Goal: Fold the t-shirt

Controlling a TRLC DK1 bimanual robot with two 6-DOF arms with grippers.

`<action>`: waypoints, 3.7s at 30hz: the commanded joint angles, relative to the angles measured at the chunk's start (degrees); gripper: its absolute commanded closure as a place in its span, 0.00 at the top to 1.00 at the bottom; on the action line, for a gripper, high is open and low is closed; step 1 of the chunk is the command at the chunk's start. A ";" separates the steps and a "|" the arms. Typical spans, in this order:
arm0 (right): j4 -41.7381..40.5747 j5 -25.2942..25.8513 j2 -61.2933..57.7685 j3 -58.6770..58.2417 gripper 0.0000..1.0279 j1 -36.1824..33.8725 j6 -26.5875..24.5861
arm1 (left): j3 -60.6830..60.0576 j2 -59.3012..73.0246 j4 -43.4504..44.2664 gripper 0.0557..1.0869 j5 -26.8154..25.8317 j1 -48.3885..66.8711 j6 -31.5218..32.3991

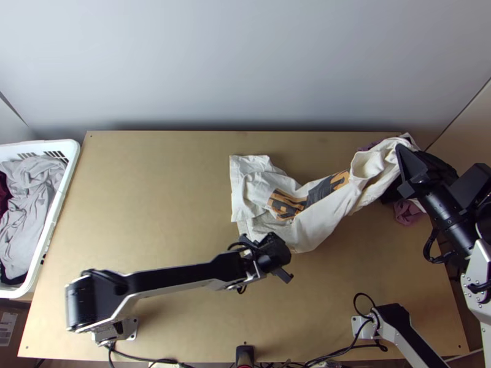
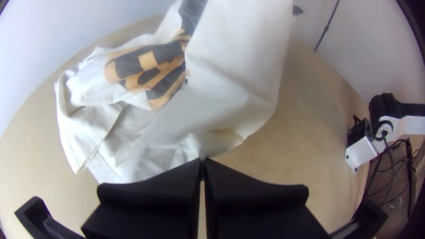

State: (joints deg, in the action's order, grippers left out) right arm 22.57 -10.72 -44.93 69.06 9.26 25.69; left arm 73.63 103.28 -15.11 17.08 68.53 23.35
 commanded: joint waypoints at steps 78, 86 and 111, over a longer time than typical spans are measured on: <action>32.80 -14.42 -7.72 68.23 0.03 1.29 20.27 | 32.02 -68.22 -26.55 0.03 -23.41 -75.39 6.88; 32.36 -14.24 -7.54 67.79 0.03 0.59 20.27 | 31.40 -68.57 -27.60 0.03 -23.06 -74.42 7.23; -3.67 -3.08 -27.85 15.67 0.03 0.32 4.37 | -16.94 -46.68 23.99 0.03 -22.62 -71.52 -11.05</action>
State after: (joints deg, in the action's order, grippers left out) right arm 29.63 -15.38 -62.17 92.82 8.88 32.88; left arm 66.89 45.60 -6.74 -5.17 -4.75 16.32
